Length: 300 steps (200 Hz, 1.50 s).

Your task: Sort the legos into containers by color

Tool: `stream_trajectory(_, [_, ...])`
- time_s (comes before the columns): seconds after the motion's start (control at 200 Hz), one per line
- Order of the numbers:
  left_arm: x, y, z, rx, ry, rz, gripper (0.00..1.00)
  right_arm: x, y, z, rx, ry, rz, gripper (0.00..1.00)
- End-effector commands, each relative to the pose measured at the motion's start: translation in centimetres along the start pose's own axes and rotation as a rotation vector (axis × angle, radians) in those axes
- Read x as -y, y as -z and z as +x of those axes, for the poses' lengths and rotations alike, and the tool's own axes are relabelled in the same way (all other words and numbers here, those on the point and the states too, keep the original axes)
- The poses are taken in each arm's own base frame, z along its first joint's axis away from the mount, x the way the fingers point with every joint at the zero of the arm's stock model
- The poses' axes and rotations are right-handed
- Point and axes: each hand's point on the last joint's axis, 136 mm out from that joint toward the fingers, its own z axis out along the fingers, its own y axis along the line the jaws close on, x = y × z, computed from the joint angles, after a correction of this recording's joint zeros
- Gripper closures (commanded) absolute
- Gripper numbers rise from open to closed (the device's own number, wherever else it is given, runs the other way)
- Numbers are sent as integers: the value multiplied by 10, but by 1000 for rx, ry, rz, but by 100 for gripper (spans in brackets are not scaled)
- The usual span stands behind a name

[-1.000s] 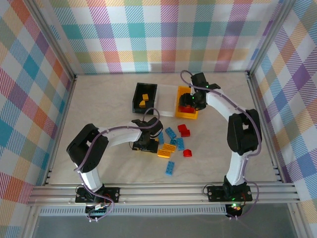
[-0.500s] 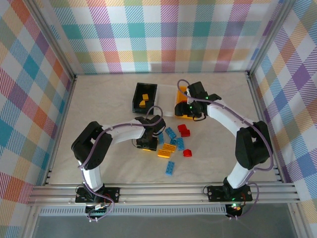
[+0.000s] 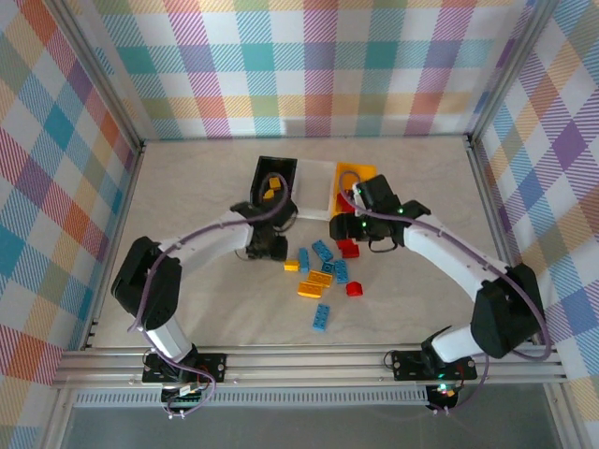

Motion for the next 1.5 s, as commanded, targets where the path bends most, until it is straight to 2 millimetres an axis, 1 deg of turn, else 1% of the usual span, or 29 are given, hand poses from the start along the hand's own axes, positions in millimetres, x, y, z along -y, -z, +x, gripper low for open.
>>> stream_trajectory(0.0, [-21, 31, -51, 84, 2, -15, 56, 3, 0, 39, -79, -9, 16, 29])
stream_trajectory(0.07, [-27, 37, -82, 104, 37, 11, 56, 3, 0, 60, -115, -8, 29, 29])
stream_trajectory(0.15, [-32, 35, -113, 117, 63, 24, 56, -2, 1, 85, -161, 5, 37, 29])
stream_trajectory(0.23, [-31, 31, -139, 132, 74, 37, 56, -6, 1, 104, -188, 11, 42, 28])
stream_trajectory(0.275, [-31, 24, -150, 127, 75, 30, 56, -10, 1, 116, -204, 18, 39, 28])
stream_trajectory(0.345, [-29, 16, -164, 124, 72, 25, 56, -14, 0, 125, -213, 20, 37, 28])
stream_trajectory(0.455, [-27, -3, -179, 105, 71, 15, 56, -21, -3, 137, -234, 24, 33, 28])
stream_trajectory(0.515, [-30, -13, -185, 91, 79, 5, 56, -29, -4, 144, -249, 39, 27, 28])
stream_trajectory(0.54, [-31, -15, -189, 96, 85, 0, 56, -31, -5, 147, -257, 44, 26, 28])
stream_trajectory(0.62, [-38, -24, -195, 85, 101, -26, 56, -38, -10, 160, -292, 62, 45, 28])
stream_trajectory(0.775, [-43, -39, -198, 68, 117, -36, 54, -38, -25, 186, -349, 89, 157, 24])
stream_trajectory(0.89, [-43, -47, -197, 54, 116, -36, 47, -42, -35, 199, -380, 117, 217, 23])
stream_trajectory(0.985, [-43, -49, -196, 49, 116, -38, 40, -47, -42, 204, -386, 129, 245, 22])
stream_trajectory(1.06, [-42, -47, -196, 53, 115, -30, 39, -50, -47, 205, -384, 132, 252, 22])
stream_trajectory(1.13, [-40, -43, -197, 58, 116, -20, 35, -53, -50, 205, -378, 125, 248, 23])
stream_trajectory(1.31, [-41, -31, -197, 68, 111, -17, 34, -62, -59, 210, -392, 123, 251, 22])
stream_trajectory(1.44, [-40, -12, -196, 97, 112, 5, 34, -69, -64, 215, -404, 135, 228, 22])
stream_trajectory(1.495, [-39, -2, -195, 113, 113, 16, 34, -72, -63, 216, -403, 150, 216, 19])
